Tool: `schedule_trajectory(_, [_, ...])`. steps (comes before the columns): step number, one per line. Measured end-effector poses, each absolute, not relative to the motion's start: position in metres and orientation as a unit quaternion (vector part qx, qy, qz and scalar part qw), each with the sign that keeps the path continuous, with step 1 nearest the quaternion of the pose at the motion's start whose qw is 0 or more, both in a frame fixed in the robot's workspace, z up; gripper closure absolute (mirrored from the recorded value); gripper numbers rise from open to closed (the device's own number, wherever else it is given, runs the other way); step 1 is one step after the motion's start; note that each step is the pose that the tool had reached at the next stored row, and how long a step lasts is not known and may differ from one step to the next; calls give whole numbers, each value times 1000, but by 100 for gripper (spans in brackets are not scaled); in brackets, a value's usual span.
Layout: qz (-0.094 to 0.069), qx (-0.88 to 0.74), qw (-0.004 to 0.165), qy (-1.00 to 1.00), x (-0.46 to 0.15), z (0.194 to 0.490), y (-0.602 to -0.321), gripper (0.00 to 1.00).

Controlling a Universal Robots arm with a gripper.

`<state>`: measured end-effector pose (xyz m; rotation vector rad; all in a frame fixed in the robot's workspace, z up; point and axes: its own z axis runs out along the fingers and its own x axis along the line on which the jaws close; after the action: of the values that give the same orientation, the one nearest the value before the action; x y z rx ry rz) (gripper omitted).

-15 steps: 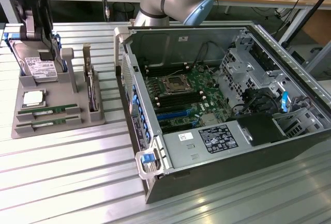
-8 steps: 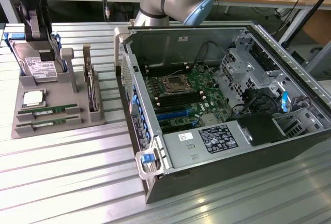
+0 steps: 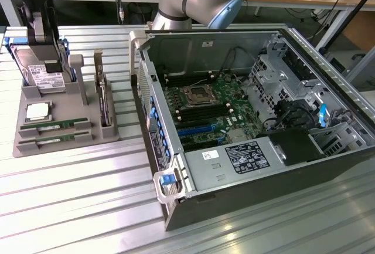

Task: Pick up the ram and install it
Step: 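Pick up the ram and move it above insertion slot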

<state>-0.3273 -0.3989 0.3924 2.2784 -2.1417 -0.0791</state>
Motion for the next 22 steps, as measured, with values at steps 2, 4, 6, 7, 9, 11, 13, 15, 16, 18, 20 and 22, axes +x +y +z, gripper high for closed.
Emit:
schedule_trajectory(2, [-25,728,7,-685,-327,392,-399,70])
schedule_trajectory(4, [-25,728,7,-685,-327,392,-399,70])
schedule_trajectory(6, [-25,728,7,-685,-327,392,-399,70])
schedule_trajectory(7, [-25,728,7,-685,-327,391,-399,70])
schedule_trajectory(9, [-26,728,7,-685,-327,389,-399,70])
schedule_trajectory(11, [-26,728,6,-685,-327,387,-399,70])
schedule_trajectory(13, [-26,728,6,-685,-327,384,-399,70])
schedule_trajectory(15, [-26,728,6,-685,-327,382,-399,70])
schedule_trajectory(16, [-26,728,6,-685,-327,382,-399,70])
schedule_trajectory(18, [-26,728,6,-685,-327,380,-399,70])
schedule_trajectory(20, [-26,728,6,-685,-327,378,-399,70])
schedule_trajectory(22, [-26,728,6,-685,-327,377,-399,70])
